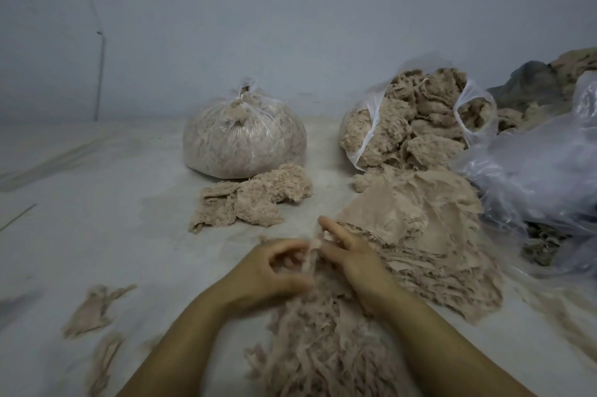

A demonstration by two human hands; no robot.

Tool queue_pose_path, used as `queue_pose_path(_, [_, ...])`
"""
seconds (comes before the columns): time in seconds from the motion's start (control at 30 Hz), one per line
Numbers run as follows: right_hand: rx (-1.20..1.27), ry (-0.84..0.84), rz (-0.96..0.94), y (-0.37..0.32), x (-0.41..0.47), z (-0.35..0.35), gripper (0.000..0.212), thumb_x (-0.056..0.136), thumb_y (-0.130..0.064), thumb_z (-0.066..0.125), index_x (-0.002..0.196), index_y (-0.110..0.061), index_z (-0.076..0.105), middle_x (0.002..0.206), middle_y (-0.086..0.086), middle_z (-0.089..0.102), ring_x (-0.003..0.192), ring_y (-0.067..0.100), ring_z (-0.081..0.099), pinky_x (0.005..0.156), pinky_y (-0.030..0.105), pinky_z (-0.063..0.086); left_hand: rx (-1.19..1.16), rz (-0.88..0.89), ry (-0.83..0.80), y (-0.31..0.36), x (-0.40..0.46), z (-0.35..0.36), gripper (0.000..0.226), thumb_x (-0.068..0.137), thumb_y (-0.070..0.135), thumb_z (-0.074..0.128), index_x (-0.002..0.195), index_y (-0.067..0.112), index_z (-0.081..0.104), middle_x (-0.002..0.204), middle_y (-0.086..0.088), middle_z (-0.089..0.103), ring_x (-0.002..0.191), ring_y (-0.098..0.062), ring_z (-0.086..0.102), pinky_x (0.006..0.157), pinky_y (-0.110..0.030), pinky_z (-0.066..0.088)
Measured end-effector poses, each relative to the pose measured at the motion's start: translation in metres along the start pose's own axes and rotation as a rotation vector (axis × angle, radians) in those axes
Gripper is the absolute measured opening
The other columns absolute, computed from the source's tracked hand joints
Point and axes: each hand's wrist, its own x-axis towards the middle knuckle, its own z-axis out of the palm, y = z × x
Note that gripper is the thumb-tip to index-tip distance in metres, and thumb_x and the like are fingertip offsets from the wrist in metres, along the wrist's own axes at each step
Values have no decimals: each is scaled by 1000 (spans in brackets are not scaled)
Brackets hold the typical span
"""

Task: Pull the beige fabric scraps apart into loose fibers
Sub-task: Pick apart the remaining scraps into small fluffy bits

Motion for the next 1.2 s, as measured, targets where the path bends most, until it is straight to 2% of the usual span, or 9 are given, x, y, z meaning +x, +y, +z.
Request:
queue_pose_path(0.13, [-224, -165, -64, -10, -5, -12, 38, 85, -27, 71, 121, -34, 61, 110, -11, 67, 101, 6, 63, 93, 25, 51, 388, 175, 82, -2, 5, 8, 38, 82, 13, 64, 88, 50, 59, 92, 17, 61, 85, 4, 56, 74, -15, 40])
queue_pose_path(0.3, [-938, -427, 1, -7, -9, -35, 36, 71, -32, 83, 103, -34, 66, 102, -16, 53, 93, 3, 52, 86, 21, 45, 277, -56, 407, -13, 4, -15, 28, 82, 5, 62, 84, 32, 56, 97, 10, 57, 88, -6, 53, 69, -10, 39])
queue_pose_path(0.4, [-742, -237, -113, -2, -8, -29, 10, 86, -18, 68, 82, -24, 62, 75, -7, 54, 68, 6, 52, 65, 21, 42, 39, -126, 443, -11, 8, -11, 27, 85, -2, 55, 88, 24, 59, 97, 4, 58, 86, -15, 55, 70, -24, 43])
queue_pose_path(0.6, [-367, -53, -51, 0, -3, -31, 38, 94, 8, 43, 101, -24, 63, 77, 8, 53, 56, 11, 48, 49, 16, 36, -837, -241, 559, 3, 3, -27, 24, 84, -1, 46, 74, 6, 67, 62, -11, 67, 54, -22, 65, 50, -26, 54])
queue_pose_path(0.8, [-509, -143, -81, 13, 0, -13, 35, 102, -29, 44, 136, -30, 49, 141, -10, 46, 129, 6, 42, 107, 25, 34, 37, -162, 456, -5, 4, -16, 23, 93, 20, 57, 81, 7, 71, 93, -7, 68, 89, -25, 63, 77, -32, 48])
queue_pose_path(0.87, [-642, -202, -120, 13, -4, -3, 30, 100, -39, 42, 125, -32, 59, 127, -13, 56, 118, 3, 49, 104, 24, 36, -93, -163, 173, -6, -1, -15, 16, 88, 22, 64, 87, 11, 76, 98, -4, 72, 93, -24, 67, 78, -27, 51])
queue_pose_path(0.97, [-586, -218, -90, 1, -8, 1, 48, 92, -59, 45, 64, -30, 71, 61, -12, 63, 58, -1, 55, 66, 17, 42, -207, -193, -151, -3, -4, -24, 23, 78, 30, 72, 84, 9, 76, 85, -12, 74, 76, -19, 69, 68, -24, 54])
queue_pose_path(1.07, [-644, -156, -74, -10, 5, -1, 54, 91, -59, 45, 66, -21, 74, 45, -11, 55, 41, 0, 47, 53, 13, 38, -37, -161, 207, -9, 18, -31, 12, 84, 22, 70, 77, 13, 73, 86, -12, 73, 76, -22, 67, 74, -34, 56])
queue_pose_path(1.2, [-621, -137, -120, -5, 26, 14, 29, 95, -43, 53, 106, -22, 69, 101, -12, 66, 82, -3, 56, 71, 10, 40, 493, -134, 520, -25, 52, -47, 51, 87, 13, 59, 136, 17, 47, 150, -10, 33, 120, -26, 50, 96, -31, 41])
